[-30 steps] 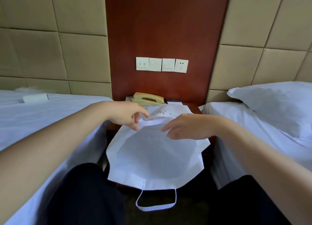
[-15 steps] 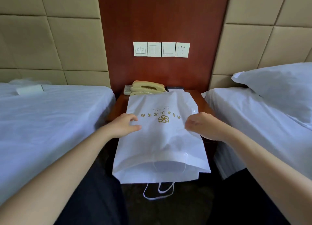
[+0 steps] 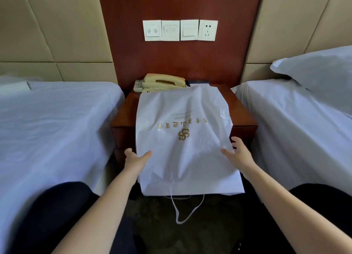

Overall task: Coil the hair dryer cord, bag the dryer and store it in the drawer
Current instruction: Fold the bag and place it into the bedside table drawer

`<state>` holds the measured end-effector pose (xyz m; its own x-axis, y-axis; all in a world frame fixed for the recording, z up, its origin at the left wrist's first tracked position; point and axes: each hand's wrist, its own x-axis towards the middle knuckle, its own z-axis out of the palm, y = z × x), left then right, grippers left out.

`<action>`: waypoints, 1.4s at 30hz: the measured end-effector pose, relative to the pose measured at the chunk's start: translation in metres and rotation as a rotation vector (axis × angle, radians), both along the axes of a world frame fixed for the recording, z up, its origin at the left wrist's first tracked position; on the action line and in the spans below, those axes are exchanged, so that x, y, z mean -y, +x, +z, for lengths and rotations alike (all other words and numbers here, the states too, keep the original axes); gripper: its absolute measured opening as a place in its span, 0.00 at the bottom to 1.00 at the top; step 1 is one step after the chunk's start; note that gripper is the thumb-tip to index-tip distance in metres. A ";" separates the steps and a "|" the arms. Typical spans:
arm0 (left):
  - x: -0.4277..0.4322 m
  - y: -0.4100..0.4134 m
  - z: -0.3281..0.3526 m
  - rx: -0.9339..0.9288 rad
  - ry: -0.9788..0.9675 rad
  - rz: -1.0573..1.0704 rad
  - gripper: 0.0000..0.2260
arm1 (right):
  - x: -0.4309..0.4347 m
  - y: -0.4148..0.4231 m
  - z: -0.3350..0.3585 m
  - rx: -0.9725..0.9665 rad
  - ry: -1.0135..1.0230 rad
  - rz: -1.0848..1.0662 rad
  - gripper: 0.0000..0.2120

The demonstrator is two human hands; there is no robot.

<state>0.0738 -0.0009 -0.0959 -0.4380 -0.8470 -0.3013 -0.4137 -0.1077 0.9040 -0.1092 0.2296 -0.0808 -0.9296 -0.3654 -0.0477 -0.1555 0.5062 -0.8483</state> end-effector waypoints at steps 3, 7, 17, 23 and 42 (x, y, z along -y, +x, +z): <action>0.005 -0.003 -0.027 0.000 0.021 0.002 0.20 | 0.002 -0.004 -0.008 -0.045 0.054 -0.021 0.21; 0.001 -0.004 -0.034 -0.001 0.022 -0.013 0.11 | 0.001 -0.001 -0.006 -0.015 0.013 0.002 0.11; -0.004 0.031 -0.034 0.013 0.009 -0.075 0.17 | -0.039 0.009 0.004 0.242 -0.374 0.112 0.07; -0.005 0.049 -0.019 -0.006 0.033 -0.095 0.12 | -0.050 0.022 0.004 0.426 -0.512 0.153 0.10; -0.014 0.088 0.024 -0.013 -0.031 -0.101 0.17 | -0.060 0.051 0.017 0.462 -0.368 0.150 0.10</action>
<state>0.1617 0.0131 -0.0720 -0.5252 -0.8071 -0.2696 -0.4096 -0.0380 0.9115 -0.0586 0.2893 -0.0635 -0.7801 -0.5596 -0.2798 0.2239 0.1678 -0.9601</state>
